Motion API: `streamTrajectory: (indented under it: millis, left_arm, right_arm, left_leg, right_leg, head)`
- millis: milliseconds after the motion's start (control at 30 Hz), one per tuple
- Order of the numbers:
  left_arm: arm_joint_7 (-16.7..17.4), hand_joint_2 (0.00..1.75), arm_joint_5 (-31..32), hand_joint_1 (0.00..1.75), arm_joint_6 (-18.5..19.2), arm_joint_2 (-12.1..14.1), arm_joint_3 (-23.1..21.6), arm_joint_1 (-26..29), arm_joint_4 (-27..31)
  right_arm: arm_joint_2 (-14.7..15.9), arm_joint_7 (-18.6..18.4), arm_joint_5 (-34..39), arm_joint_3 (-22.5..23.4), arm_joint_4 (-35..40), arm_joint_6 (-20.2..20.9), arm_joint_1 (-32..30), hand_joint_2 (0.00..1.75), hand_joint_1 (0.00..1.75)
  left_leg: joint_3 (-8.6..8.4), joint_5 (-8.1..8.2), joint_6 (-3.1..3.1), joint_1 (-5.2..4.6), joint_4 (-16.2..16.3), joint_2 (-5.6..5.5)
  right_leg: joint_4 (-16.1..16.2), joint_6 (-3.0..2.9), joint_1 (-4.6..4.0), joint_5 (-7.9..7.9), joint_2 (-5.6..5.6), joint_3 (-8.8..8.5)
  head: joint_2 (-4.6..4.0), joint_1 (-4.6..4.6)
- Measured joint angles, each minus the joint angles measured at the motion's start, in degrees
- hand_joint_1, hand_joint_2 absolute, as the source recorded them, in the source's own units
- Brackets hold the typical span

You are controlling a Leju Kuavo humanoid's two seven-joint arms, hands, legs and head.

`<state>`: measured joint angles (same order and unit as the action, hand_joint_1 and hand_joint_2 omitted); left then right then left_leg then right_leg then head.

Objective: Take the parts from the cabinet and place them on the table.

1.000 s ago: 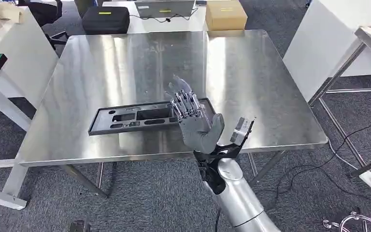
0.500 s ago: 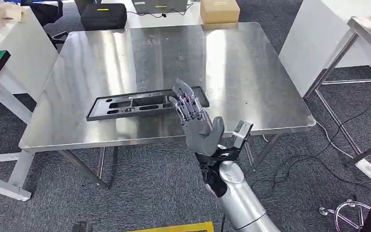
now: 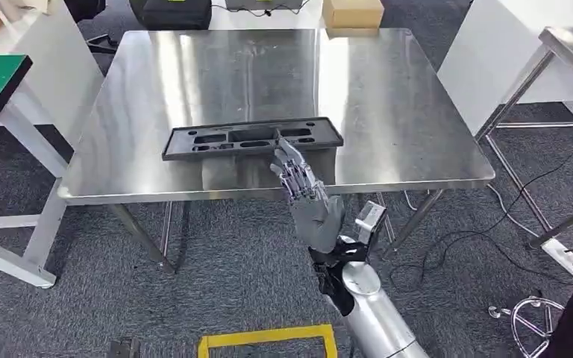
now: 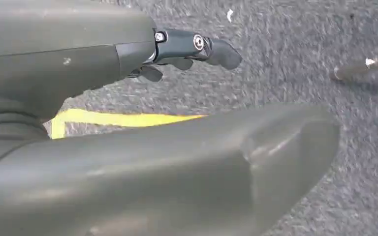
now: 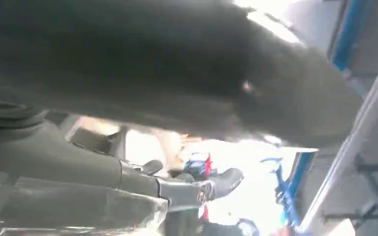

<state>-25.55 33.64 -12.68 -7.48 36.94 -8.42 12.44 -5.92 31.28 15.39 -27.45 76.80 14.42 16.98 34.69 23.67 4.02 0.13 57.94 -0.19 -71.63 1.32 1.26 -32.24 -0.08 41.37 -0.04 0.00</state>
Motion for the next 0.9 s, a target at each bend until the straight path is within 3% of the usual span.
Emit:
streamTrajectory:
  millis: [33, 67, 100, 133, 167, 200, 233, 267, 333, 367, 400, 433, 467, 500, 533, 567, 600, 633, 667, 700, 733, 767, 833, 867, 900]
  left_arm:
    - [0.0, 0.00, -0.2, 0.00, 0.0, 0.0, 0.0, 0.0, 0.0]
    - [-0.1, 0.00, -0.2, 0.00, 0.0, 0.0, 0.0, 0.0, 0.0]
    - [-0.2, 0.00, -0.4, 0.00, 0.0, 0.0, 0.0, 0.0, 0.0]
    - [-0.2, 0.00, -0.7, 0.00, 0.0, 0.0, 0.0, 0.0, 0.0]
    - [-0.3, 0.00, -0.9, 0.00, -0.2, 0.0, 0.0, 0.1, 0.0]
    - [-0.5, 0.00, -1.2, 0.00, -0.4, 0.0, 0.0, 0.1, 0.0]
    - [-0.6, 0.00, -1.4, 0.00, -0.4, -0.1, 0.0, 0.3, 0.0]
    - [-0.8, 0.00, -1.5, 0.00, -0.5, -0.1, 0.0, 0.5, 0.0]
    - [-1.2, 0.00, -2.1, 0.00, -0.7, -0.1, 0.2, 0.5, 0.0]
    - [-1.4, 0.00, -2.3, 0.00, -1.0, -0.1, 0.3, 0.8, 0.0]
    - [-1.6, 0.00, -2.6, 0.00, -1.1, 0.0, 0.6, 0.9, 0.0]
    - [-1.7, 0.00, -2.6, 0.00, -1.2, 0.0, 0.9, 1.2, 0.0]
    - [-1.7, 0.00, -2.7, 0.00, -1.2, 0.0, 1.0, 1.4, 0.0]
    - [-1.8, 0.00, -2.8, 0.00, -1.2, 0.0, 1.2, 1.5, 0.0]
    - [-1.9, 0.00, -2.9, 0.00, -1.2, 0.1, 1.4, 1.6, 0.0]
    - [-1.9, 0.00, -2.9, 0.00, -1.2, 0.1, 1.5, 1.6, 0.0]
    - [-1.9, 0.00, -2.9, 0.00, -1.2, 0.1, 1.5, 1.7, 0.0]
    - [-2.0, 0.00, -2.8, 0.00, -1.2, 0.1, 1.5, 1.7, 0.0]
    - [-2.1, 0.00, -2.6, 0.00, -1.2, 0.1, 1.5, 1.7, 0.0]
    - [-2.0, 0.00, -2.4, 0.00, -1.2, 0.1, 1.5, 1.6, 0.0]
    - [-1.1, 0.00, -2.1, 0.00, -1.1, 0.1, 1.5, 1.5, 0.0]
    - [0.2, 0.00, -1.9, 0.00, -0.5, 0.4, 1.5, 1.5, -0.1]
    - [0.6, 0.00, -1.4, 0.00, 1.1, 1.1, 1.5, 1.9, -0.1]
    - [0.4, 0.00, -1.2, 0.00, 1.7, 1.4, 1.5, 1.9, -0.1]
    - [0.3, 0.00, -1.0, 0.00, 2.1, 1.5, 1.5, 1.9, -0.1]
  right_arm:
    - [0.3, 0.2, -0.4, 0.2, -0.6, -0.6, -0.5, 0.00, 0.00]
    - [0.7, 0.4, -0.7, 0.6, -1.5, -1.2, -1.2, 0.00, 0.00]
    - [0.9, 0.5, -1.2, 0.9, -2.0, -2.0, -1.7, 0.00, 0.00]
    - [1.0, 0.7, -1.9, 1.4, -2.7, -3.4, -2.3, 0.00, 0.00]
    - [1.2, 1.2, -2.6, 1.9, -3.4, -4.8, -2.9, 0.00, 0.00]
    - [1.3, 1.7, -3.4, 2.4, -3.8, -6.3, -3.5, 0.00, 0.00]
    - [1.3, 2.0, -4.1, 3.0, -4.2, -7.7, -4.0, 0.00, 0.00]
    - [1.4, 2.6, -5.4, 3.6, -4.8, -9.6, -4.7, 0.00, 0.00]
    - [1.7, 3.3, -9.1, 5.1, -6.3, -15.1, -6.1, 0.00, 0.00]
    - [1.7, 3.7, -10.2, 5.8, -7.0, -17.7, -6.9, 0.00, 0.00]
    - [1.7, 4.6, -10.2, 6.9, -8.1, -20.3, -7.6, 0.00, 0.00]
    - [1.6, 5.4, -10.0, 8.1, -9.1, -21.4, -8.2, 0.00, 0.00]
    - [1.6, 6.1, -9.6, 9.0, -10.0, -21.6, -8.8, 0.00, 0.00]
    - [1.6, 6.8, -8.4, 10.8, -11.6, -22.2, -9.6, 0.00, 0.00]
    - [1.6, 6.9, -7.4, 12.4, -13.2, -23.7, -10.2, 0.00, 0.00]
    - [1.5, 7.5, -6.9, 14.1, -15.1, -25.0, -10.6, 0.00, 0.00]
    - [1.5, 7.7, -6.3, 15.8, -17.0, -26.5, -10.9, 0.00, 0.00]
    - [1.5, 7.8, -5.5, 18.0, -19.5, -28.5, -11.1, 0.00, 0.00]
    - [1.5, 7.9, -5.2, 20.0, -21.8, -30.4, -11.2, 0.00, 0.00]
    - [1.5, 7.9, -5.0, 21.9, -23.9, -32.4, -11.1, 0.00, 0.00]
    - [1.7, 8.0, -4.5, 23.7, -25.9, -33.9, -11.1, 0.00, 0.00]
    - [1.7, 8.2, -4.0, 26.0, -29.0, -35.4, -10.8, 0.00, 0.00]
    - [1.8, 8.4, -3.1, 30.0, -34.8, -37.4, -10.7, 0.00, 0.00]
    - [2.1, 8.2, -2.4, 32.1, -38.0, -37.8, -10.8, 0.00, 0.00]
    - [2.5, 7.3, -2.1, 33.6, -40.6, -38.0, -10.7, 0.00, 0.00]
  left_leg:
    - [0.80, -0.59, 0.07, -0.17, 0.0, 0.00]
    - [1.80, -1.39, 0.15, -0.49, 0.0, 0.00]
    - [2.56, -1.97, 0.19, -0.76, 0.0, -0.03]
    - [3.40, -2.66, 0.19, -1.10, 0.0, -0.09]
    - [4.13, -3.33, 0.16, -1.29, 0.0, -0.17]
    - [4.56, -3.92, 0.14, -1.24, 0.1, -0.17]
    - [5.01, -4.32, -0.19, -1.72, 0.2, -0.21]
    - [4.77, -5.15, -0.56, -1.43, -0.4, -0.04]
    - [4.73, -6.32, -1.19, -0.88, -1.0, 0.02]
    - [4.92, -6.77, -1.68, -1.10, -1.4, -0.15]
    - [5.60, -4.33, -1.98, -0.78, -0.3, -0.17]
    - [6.15, -0.69, -2.30, -0.54, 2.1, -0.14]
    - [6.64, 2.13, -2.67, -0.24, 4.8, -0.12]
    - [7.75, 5.93, -3.33, 0.39, 10.4, -0.09]
    - [8.56, 7.57, -3.97, 0.89, 14.8, -0.06]
    - [8.38, 7.18, -4.42, 1.26, 16.8, -0.04]
    - [7.02, 5.49, -4.87, 1.66, 16.5, -0.01]
    - [4.57, 3.29, -5.27, 2.02, 13.9, 0.02]
    - [1.03, 1.71, -5.79, 2.41, 9.3, 0.04]
    - [-2.49, 2.49, -6.39, 2.77, 3.7, -0.07]
    - [-4.48, 4.78, -6.35, 2.04, 1.1, -0.51]
    - [-4.27, 4.48, -5.39, 1.93, 0.8, -0.66]
    - [-3.70, 4.08, -4.63, 1.37, 0.9, -0.65]
    - [-3.31, 3.44, -3.71, 1.09, 0.4, -0.62]
    - [-3.32, 2.59, -2.49, 1.58, -0.2, -0.26]
  right_leg:
    - [-3.4, 0.18, -0.04, -0.96, 0.00, 0.78]
    - [-4.5, 0.67, -0.22, -0.41, 0.00, 0.17]
    - [-2.9, 1.02, -0.44, 0.93, 0.00, -1.48]
    - [0.9, 1.11, -0.69, 2.69, 0.00, -4.32]
    - [6.1, 0.57, -1.17, 3.64, 0.00, -8.02]
    - [11.8, -0.66, -1.80, 2.81, -0.02, -12.11]
    - [16.5, -1.48, -2.11, 1.31, -0.39, -15.13]
    - [15.9, -1.10, -2.25, 2.23, -0.55, -14.29]
    - [16.8, -1.80, -2.26, 2.98, -0.41, -13.61]
    - [17.8, -2.25, -1.39, 3.98, -0.50, -13.60]
    - [18.2, -2.58, -0.90, 5.00, -0.73, -13.85]
    - [18.2, -3.34, -0.63, 5.63, -0.86, -13.25]
    - [18.2, -3.23, -0.58, 6.12, -0.83, -12.88]
    - [18.1, -3.10, -0.49, 6.86, -0.87, -12.05]
    - [18.0, -2.75, -0.39, 7.48, -0.97, -11.15]
    - [17.9, -2.37, -0.26, 7.95, -1.01, -10.43]
    - [17.6, -1.79, 0.04, 8.36, -1.06, -9.64]
    - [17.2, -1.57, 0.36, 8.68, -1.09, -8.82]
    - [16.5, -1.27, 0.71, 8.86, -1.10, -7.96]
    - [15.7, -0.98, 0.79, 9.01, -1.08, -7.23]
    - [15.4, -0.55, 0.52, 9.30, -1.03, -6.43]
    - [15.3, -0.09, 0.34, 9.62, -1.02, -6.30]
    - [15.6, 1.23, 0.20, 10.54, -0.94, -6.37]
    - [15.9, 2.00, -0.01, 11.09, -0.91, -6.26]
    - [15.2, 2.02, 0.40, 10.11, -0.84, -5.62]
  head:
    - [0.00, 0.07]
    - [0.00, 0.07]
    - [0.00, 0.11]
    - [0.00, 0.13]
    - [0.00, 0.11]
    - [0.00, 0.09]
    - [0.00, 0.11]
    - [0.00, -0.17]
    - [0.00, -0.02]
    - [0.00, 0.04]
    - [0.00, 0.26]
    - [0.00, 0.13]
    - [0.00, -0.22]
    - [0.02, -0.22]
    - [0.00, -0.28]
    - [0.00, -0.28]
    - [0.00, -0.28]
    - [0.00, -0.28]
    - [0.02, -0.30]
    - [0.00, -0.31]
    - [0.00, -0.67]
    - [0.02, -0.46]
    - [0.02, -0.50]
    - [0.00, -0.37]
    - [0.00, -0.46]
